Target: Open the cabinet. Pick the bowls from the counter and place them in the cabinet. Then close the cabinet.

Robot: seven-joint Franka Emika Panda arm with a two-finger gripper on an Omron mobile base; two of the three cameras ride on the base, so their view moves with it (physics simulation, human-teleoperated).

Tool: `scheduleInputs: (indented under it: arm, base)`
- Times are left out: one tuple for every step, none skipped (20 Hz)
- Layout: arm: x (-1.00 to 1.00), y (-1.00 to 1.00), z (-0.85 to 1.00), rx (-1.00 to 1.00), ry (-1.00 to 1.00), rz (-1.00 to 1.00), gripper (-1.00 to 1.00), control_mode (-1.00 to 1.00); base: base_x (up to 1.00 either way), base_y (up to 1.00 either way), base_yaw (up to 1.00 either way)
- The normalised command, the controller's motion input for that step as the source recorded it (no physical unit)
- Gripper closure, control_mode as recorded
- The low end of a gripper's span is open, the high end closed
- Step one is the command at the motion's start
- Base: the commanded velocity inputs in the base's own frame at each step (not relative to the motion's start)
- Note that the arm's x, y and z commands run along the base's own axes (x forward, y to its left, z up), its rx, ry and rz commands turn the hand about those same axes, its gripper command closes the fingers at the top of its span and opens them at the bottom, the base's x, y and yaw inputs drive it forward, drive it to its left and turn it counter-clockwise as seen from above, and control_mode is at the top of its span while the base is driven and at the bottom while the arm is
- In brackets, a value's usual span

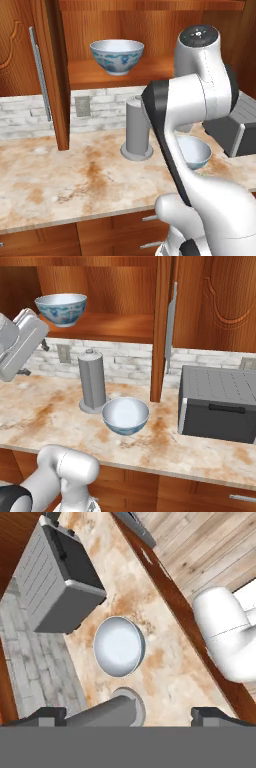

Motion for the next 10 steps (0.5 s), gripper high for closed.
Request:
scheduleInputs:
  arm:
    - [-0.67,-0.47,-0.5,0.16,0.0,-0.38,-1.0,-1.0]
    - [-0.46,-0.63,-0.56,0.15,0.04,-0.32,-1.0,-1.0]
    - [-0.44,-0.69,-0.51,0.15,0.0,-0.25,-1.0,-1.0]
    - [-0.43,-0.67,-0.54,0.15,0.01,-0.24,-1.0,-1.0]
    - [-0.42,-0.56,-0.53,0.16,0.01,-0.22,-1.0,-1.0]
    - [-0.34,-0.42,-0.51,0.14,0.0,-0.16,-1.0,-1.0]
    - [-0.29,-0.36,-0.45,0.13,0.0,-0.1,-1.0,-1.0]
    - [-0.25,-0.35,-0.45,0.16,0.0,-0.07,-1.0,-1.0]
    - [-0.15,-0.36,-0.47,0.18,0.0,-0.03,-1.0,-1.0]
    - [0.0,-0.35,-0.49,0.19,0.0,0.0,-1.0,-1.0]
  base:
    - [0.0,0.0,0.0]
    - [0.0,0.0,0.0]
    - [0.0,0.0,0.0]
    - [0.0,0.0,0.0]
    - [0.0,0.0,0.0]
    - [0.0,0.0,0.0]
    - [0.0,0.0,0.0]
    - [0.0,0.0,0.0]
    - [0.0,0.0,0.0]
    - [0.0,0.0,0.0]
